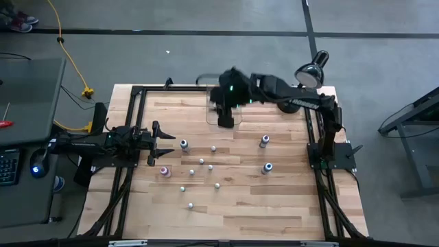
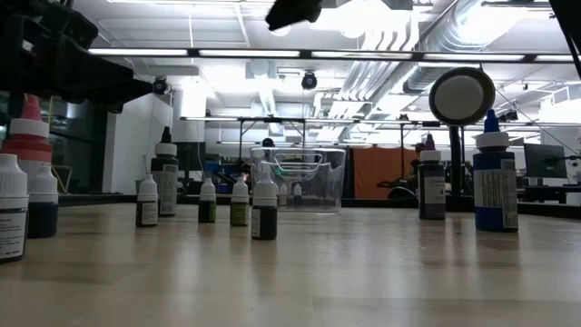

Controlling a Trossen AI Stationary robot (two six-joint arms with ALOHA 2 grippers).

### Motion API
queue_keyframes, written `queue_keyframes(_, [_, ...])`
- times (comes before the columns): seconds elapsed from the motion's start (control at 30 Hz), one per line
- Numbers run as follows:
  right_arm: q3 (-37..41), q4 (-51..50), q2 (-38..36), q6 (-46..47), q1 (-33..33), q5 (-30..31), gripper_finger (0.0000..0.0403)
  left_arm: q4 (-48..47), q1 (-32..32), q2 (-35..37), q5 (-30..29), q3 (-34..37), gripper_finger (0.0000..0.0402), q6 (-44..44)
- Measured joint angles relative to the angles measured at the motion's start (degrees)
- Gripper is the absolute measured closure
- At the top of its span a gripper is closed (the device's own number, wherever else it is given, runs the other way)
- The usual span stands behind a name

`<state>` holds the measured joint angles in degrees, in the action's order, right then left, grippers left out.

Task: Pick & Place food coloring
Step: Put the small food coloring bottle into the transparent bin

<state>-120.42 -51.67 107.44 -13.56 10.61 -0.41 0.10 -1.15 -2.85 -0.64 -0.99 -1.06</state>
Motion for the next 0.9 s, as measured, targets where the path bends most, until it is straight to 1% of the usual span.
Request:
queue_keyframes(0.17, [0.37, -1.17, 0.0, -0.58, -5.95, 0.02, 0.0253, 0.01, 0.01, 0.0, 0.01, 0.02, 0.0163, 0.02])
queue_keyframes(0.33, [2.31, -3.13, 0.0, 4.03, -9.91, 0.4, 0.0254, 0.0, 0.02, 0.0, 0.0, 0.02, 0.0163, 0.02])
queue_keyframes(0.43, [4.53, -5.61, 0.02, 7.6, -11.58, -0.59, 0.0253, 0.0, 0.02, -0.02, 0.0, 0.02, 0.0163, 0.0])
queue_keyframes(0.63, [8.76, -9.0, 0.0, 11.11, -13.74, -3.91, 0.0253, 0.0, 0.02, -0.01, 0.01, 0.02, 0.0163, 0.02])
queue_keyframes(0.9, [18.08, -5.97, 0.03, 7.99, -13.5, -6.64, 0.0253, 0.0, 0.0, -0.02, 0.0, 0.01, 0.0163, 0.02])
